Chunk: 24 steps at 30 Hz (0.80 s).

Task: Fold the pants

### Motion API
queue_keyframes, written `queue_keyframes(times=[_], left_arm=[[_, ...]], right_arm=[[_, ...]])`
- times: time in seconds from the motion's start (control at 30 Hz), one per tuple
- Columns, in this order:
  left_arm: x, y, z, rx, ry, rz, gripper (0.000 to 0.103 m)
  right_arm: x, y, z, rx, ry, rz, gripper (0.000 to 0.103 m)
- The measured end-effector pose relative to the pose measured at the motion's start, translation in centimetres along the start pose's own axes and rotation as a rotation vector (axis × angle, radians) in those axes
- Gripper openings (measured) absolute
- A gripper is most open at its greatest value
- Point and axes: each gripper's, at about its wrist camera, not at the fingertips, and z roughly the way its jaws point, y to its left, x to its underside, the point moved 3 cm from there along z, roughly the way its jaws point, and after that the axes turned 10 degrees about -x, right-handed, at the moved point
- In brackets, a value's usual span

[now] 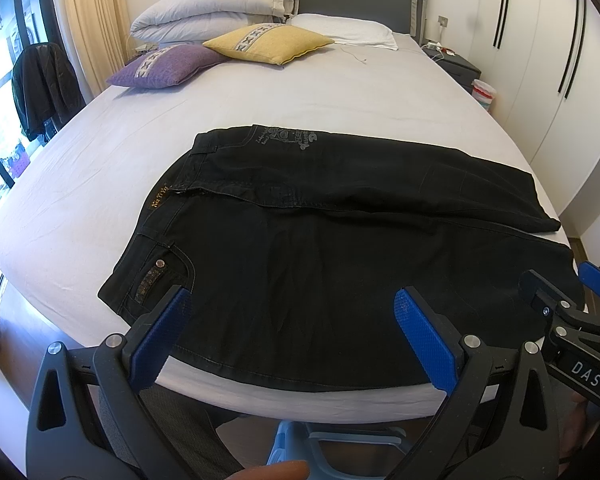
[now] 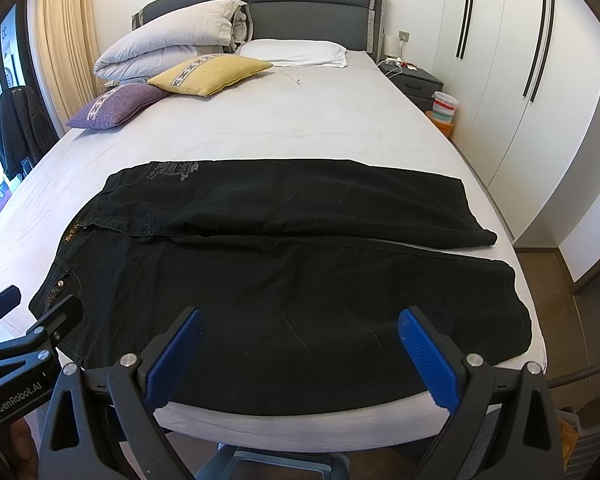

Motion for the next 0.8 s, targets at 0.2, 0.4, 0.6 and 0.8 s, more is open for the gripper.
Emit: queue_keyframes(times=[0.2,0.4,0.6,0.8], left_arm=[[0.0,0.0,0.1,0.007,0.003,0.000,0.103],[-0.3,0.2,0.3,0.018,-0.007,0.003,0.103],[-2.4,2.2,2.7,0.078,-0.040,0.053,0.103],[-7.9,4.6,7.7,0.183,-0.097,0.143,0.103]], right_arm=[[0.2,0.1,0.1,-0.003,0.003,-0.001,0.100],[0.0,-0.6,0.0,-0.076,-0.015,-0.021,0.100],[-2.5,-2.0,-0.5,-0.300,-0.083,-0.100,0.100],[-7.3,-4.1,1.0,-0.404,-0.133,-0.233,0.100]])
